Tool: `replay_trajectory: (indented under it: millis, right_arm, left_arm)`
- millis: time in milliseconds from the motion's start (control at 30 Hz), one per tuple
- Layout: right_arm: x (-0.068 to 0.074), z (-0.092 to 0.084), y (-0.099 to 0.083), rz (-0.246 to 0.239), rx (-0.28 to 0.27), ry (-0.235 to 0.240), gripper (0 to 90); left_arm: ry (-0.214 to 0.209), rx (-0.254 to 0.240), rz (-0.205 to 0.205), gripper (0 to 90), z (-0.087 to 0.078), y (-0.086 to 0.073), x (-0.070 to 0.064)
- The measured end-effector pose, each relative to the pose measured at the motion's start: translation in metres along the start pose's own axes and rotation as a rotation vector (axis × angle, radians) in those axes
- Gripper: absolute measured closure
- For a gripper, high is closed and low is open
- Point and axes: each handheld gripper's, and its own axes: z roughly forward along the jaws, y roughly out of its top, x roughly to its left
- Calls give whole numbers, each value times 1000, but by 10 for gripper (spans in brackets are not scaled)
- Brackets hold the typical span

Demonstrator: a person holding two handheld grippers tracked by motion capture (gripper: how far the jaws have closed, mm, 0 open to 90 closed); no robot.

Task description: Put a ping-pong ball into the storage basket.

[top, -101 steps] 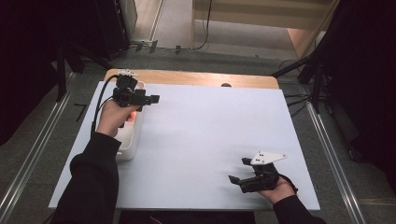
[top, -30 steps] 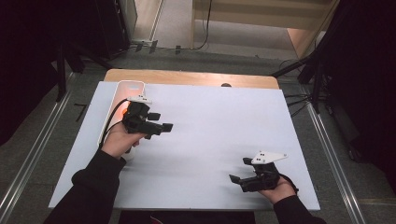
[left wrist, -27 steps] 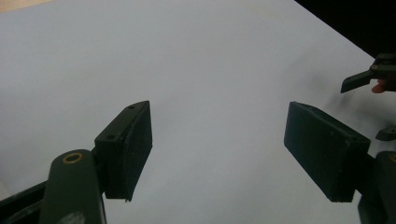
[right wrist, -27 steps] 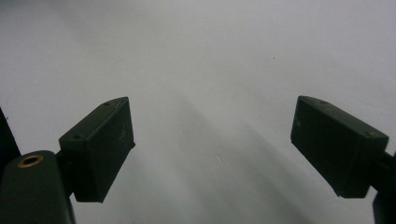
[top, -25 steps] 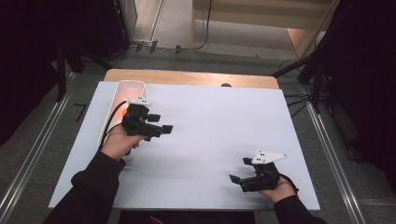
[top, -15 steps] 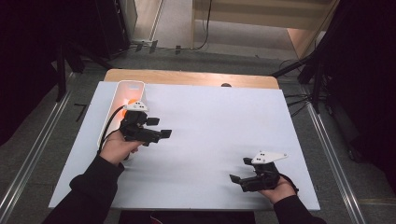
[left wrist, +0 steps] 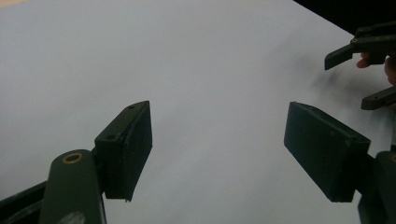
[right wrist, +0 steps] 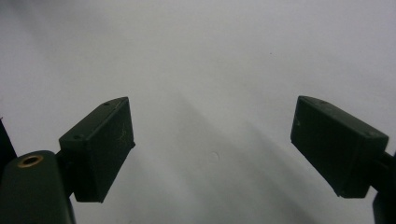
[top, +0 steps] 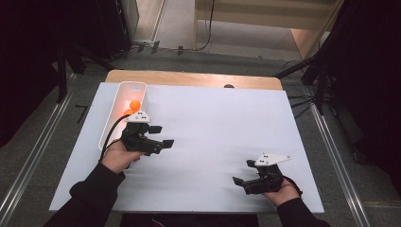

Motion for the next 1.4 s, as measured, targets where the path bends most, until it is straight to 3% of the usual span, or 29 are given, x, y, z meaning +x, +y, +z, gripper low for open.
replay_trajectory:
  millis: [333,567,1000,1400]
  right_arm:
    - [0,0,0,2,3,-3,118]
    - [0,0,0,3,5,-4,118]
    - [0,0,0,5,5,-3,118]
    - [-1,1,0,0,5,-4,118]
  left_arm:
    - [9,-4,31,240,1,-10,-7]
    - [-12,12,36,240,3,-17,-11]
    - [-51,35,93,240,4,-37,-19]
    - [-66,74,107,240,7,-51,-22]
